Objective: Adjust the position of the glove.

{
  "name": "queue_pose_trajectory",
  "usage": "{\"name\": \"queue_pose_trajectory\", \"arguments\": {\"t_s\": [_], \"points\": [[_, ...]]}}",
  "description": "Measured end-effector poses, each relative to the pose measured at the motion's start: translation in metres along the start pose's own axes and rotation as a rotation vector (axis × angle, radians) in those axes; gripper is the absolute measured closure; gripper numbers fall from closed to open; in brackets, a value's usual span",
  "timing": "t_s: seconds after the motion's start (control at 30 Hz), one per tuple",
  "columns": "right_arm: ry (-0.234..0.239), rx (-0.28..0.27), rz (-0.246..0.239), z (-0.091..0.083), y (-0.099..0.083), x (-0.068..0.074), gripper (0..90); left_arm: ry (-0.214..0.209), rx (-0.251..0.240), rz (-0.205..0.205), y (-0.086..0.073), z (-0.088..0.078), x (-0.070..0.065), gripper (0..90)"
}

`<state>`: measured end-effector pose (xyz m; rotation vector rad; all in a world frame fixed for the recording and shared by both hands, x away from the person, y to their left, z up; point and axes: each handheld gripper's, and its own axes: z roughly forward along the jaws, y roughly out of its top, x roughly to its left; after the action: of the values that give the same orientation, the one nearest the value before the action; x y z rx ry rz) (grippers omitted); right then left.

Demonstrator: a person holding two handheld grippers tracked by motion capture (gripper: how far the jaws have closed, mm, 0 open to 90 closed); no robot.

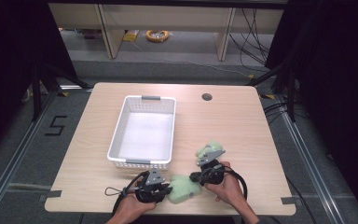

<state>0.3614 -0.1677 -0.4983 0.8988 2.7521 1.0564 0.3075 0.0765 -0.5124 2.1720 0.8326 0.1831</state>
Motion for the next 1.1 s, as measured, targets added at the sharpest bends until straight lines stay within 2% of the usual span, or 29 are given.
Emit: {"name": "queue_pose_trajectory", "arguments": {"t_s": [0.03,0.1,0.17,0.2,0.3,0.33,0.37,0.4,0.43,0.47,0.5,0.53,0.63,0.67,0.7,0.73,0.8,0.9,0.97,1.0,1.03,1.1], "points": [[0.006,0.001,-0.019,-0.003,-0.002,0.000,85.9,0.013,0.005,0.012,0.000,-0.001,0.001,82.2],[0.009,0.003,-0.008,-0.005,-0.003,0.001,86.0,-0.003,-0.009,0.005,0.001,-0.002,0.000,82.4],[0.011,-0.025,0.002,-0.014,-0.006,0.004,86.2,-0.003,-0.029,0.034,0.008,-0.009,0.000,82.6],[0.011,-0.025,0.002,-0.014,-0.006,0.004,86.2,-0.003,-0.029,0.034,0.008,-0.009,0.000,82.6],[0.001,-0.051,0.009,-0.032,-0.010,0.008,86.3,-0.019,-0.044,0.048,0.016,-0.013,-0.004,82.6],[-0.006,-0.064,0.008,-0.035,-0.012,0.009,86.3,-0.024,-0.057,0.039,0.018,-0.013,-0.006,82.6],[-0.006,-0.064,0.008,-0.035,-0.012,0.009,86.3,-0.021,-0.049,0.062,0.021,-0.014,-0.006,82.5],[0.000,-0.067,0.020,-0.039,-0.013,0.010,86.3,-0.038,-0.057,0.063,0.024,-0.013,-0.009,82.5],[-0.016,-0.090,0.022,-0.043,-0.016,0.011,86.3,-0.039,-0.060,0.065,0.026,-0.012,-0.010,82.5],[-0.014,-0.088,0.027,-0.047,-0.019,0.011,86.3,-0.041,-0.060,0.069,0.028,-0.012,-0.012,82.5],[-0.016,-0.096,0.049,-0.051,-0.022,0.012,86.3,-0.048,-0.057,0.084,0.031,-0.010,-0.012,82.5],[-0.021,-0.101,0.053,-0.053,-0.025,0.011,86.3,-0.056,-0.061,0.066,0.033,-0.008,-0.016,82.5],[-0.011,-0.088,0.083,-0.059,-0.035,0.011,86.3,-0.065,-0.035,0.097,0.039,-0.002,-0.017,82.3],[-0.011,-0.088,0.083,-0.059,-0.035,0.011,86.3,-0.077,-0.054,0.065,0.039,0.002,-0.020,82.3],[-0.022,-0.097,0.083,-0.060,-0.037,0.011,86.2,-0.070,-0.028,0.088,0.040,0.005,-0.019,82.3],[-0.023,-0.092,0.085,-0.061,-0.039,0.011,86.2,-0.083,-0.034,0.075,0.040,0.007,-0.020,82.2],[-0.025,-0.083,0.097,-0.062,-0.041,0.008,86.2,-0.090,-0.011,0.096,0.041,0.012,-0.017,82.1],[-0.034,-0.074,0.116,-0.060,-0.045,0.004,86.1,-0.090,-0.009,0.068,0.038,0.018,-0.017,81.6],[-0.039,-0.042,0.129,-0.054,-0.047,0.002,85.8,-0.078,0.011,0.067,0.036,0.021,-0.016,80.3],[-0.039,-0.042,0.129,-0.054,-0.047,0.002,85.8,-0.090,0.009,0.057,0.036,0.023,-0.016,80.3],[-0.049,-0.039,0.120,-0.050,-0.049,0.001,85.3,-0.091,0.015,0.075,0.035,0.024,-0.016,78.9],[-0.054,-0.044,0.119,-0.048,-0.049,0.001,84.9,-0.088,0.011,0.072,0.035,0.024,-0.016,77.3]]}}
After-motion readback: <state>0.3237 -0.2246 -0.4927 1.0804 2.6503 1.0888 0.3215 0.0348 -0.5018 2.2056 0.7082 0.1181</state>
